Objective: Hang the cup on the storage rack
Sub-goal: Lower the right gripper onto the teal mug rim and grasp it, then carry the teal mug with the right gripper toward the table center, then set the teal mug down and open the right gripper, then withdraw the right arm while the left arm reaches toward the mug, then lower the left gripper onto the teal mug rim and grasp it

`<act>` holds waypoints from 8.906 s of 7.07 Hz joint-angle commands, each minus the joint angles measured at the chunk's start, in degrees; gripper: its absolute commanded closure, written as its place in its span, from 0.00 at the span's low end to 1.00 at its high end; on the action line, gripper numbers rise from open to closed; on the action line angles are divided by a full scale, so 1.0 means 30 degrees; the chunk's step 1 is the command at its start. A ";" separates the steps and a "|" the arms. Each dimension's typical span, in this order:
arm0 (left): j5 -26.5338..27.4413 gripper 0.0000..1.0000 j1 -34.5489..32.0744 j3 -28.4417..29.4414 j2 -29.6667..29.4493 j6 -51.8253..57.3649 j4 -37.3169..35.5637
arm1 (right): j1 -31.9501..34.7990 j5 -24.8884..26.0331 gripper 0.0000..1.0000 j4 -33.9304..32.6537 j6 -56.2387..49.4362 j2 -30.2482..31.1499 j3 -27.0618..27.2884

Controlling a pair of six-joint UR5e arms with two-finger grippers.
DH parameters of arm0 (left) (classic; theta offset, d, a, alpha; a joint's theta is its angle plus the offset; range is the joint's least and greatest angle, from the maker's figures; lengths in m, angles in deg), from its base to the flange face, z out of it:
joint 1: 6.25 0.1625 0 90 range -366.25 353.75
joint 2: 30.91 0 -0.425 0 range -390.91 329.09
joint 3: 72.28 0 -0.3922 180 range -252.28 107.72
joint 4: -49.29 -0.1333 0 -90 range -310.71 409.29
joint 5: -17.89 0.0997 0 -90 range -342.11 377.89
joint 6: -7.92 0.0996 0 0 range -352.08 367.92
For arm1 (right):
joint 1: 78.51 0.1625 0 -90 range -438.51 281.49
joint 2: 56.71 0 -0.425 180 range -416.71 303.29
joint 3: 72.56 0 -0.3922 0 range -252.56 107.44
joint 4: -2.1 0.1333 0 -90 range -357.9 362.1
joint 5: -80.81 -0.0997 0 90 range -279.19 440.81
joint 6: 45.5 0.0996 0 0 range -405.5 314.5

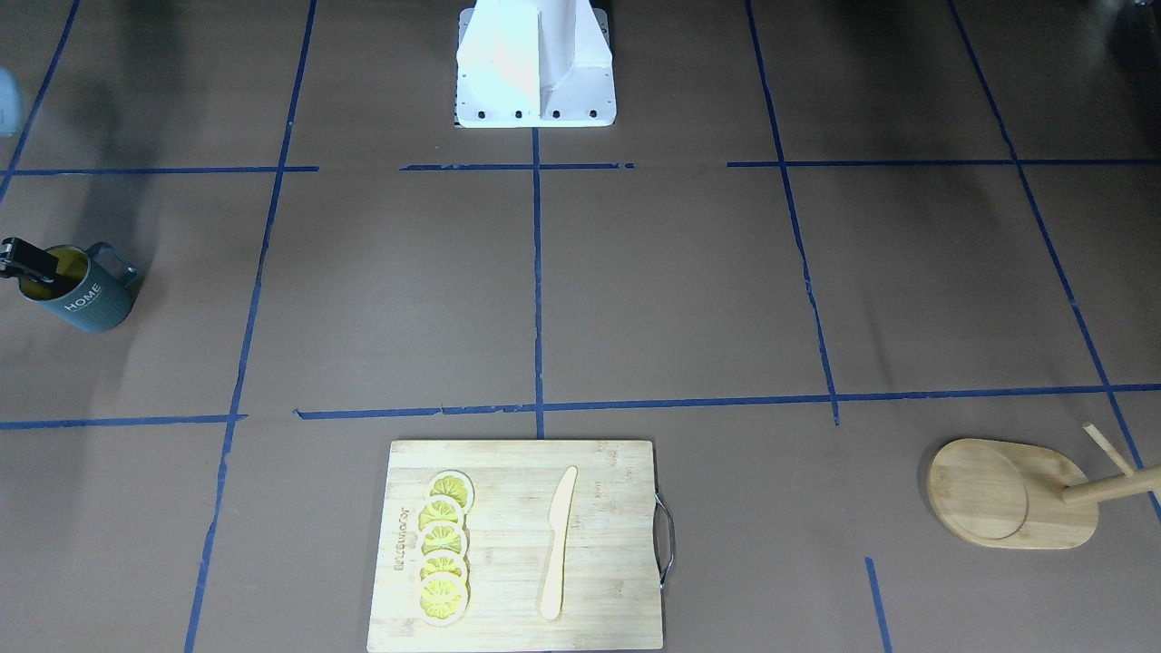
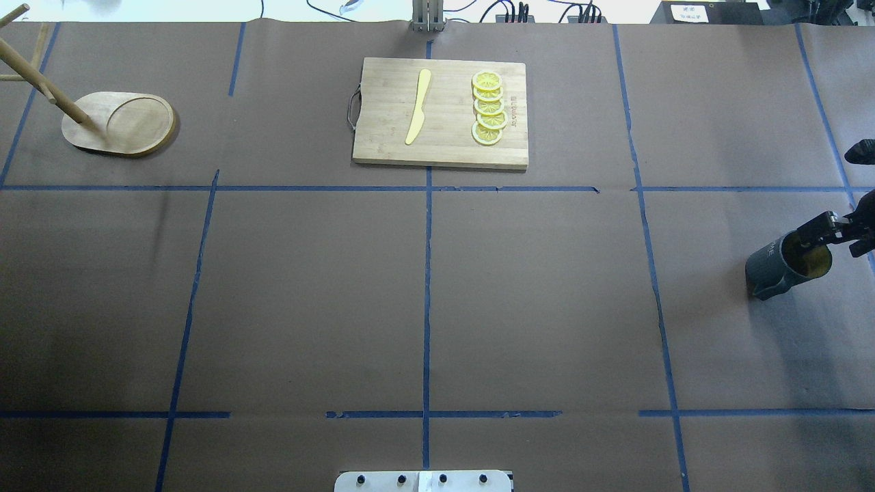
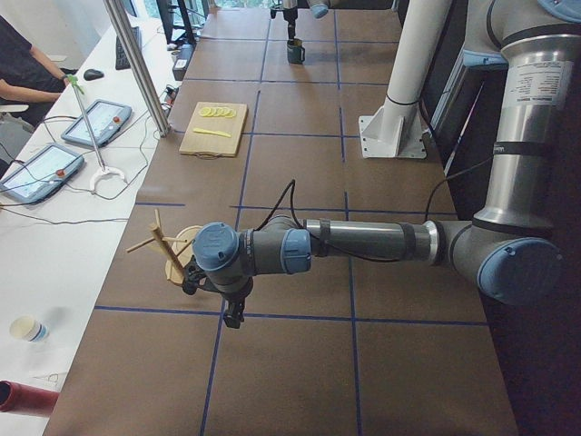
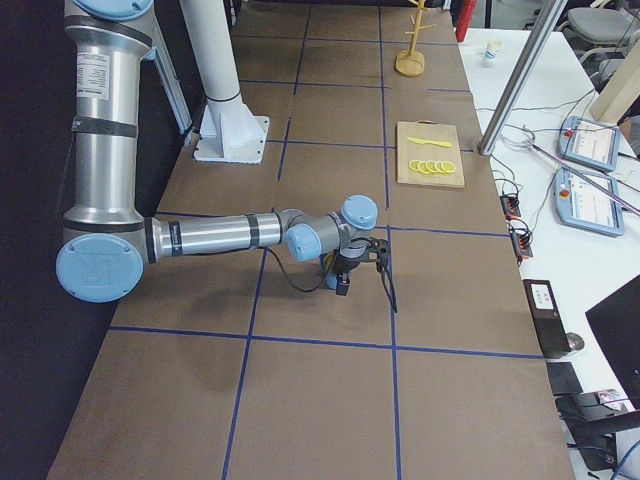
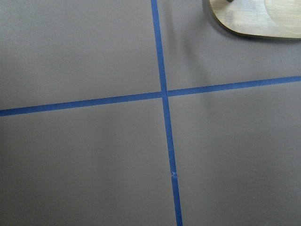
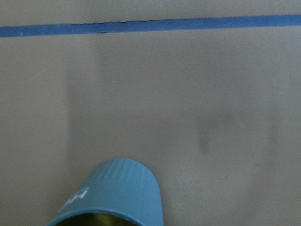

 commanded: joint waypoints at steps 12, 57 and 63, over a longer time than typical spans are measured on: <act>-0.0020 0.00 -0.0030 -0.0878 0.0003 -0.0702 -0.0146 | -0.6309 0.2418 1.00 -0.5357 1.3047 -1.0364 0.3104; 0.8208 0.00 1.9715 0.0989 -0.9661 -1.1954 1.7900 | 0.8524 -0.0963 0.00 -0.3189 -1.0942 -0.0811 -0.2798; 0.8359 0.11 1.9774 0.2458 -1.0221 -1.1719 1.8047 | 0.8524 -0.0992 0.00 -0.3189 -1.0942 -0.0899 -0.2680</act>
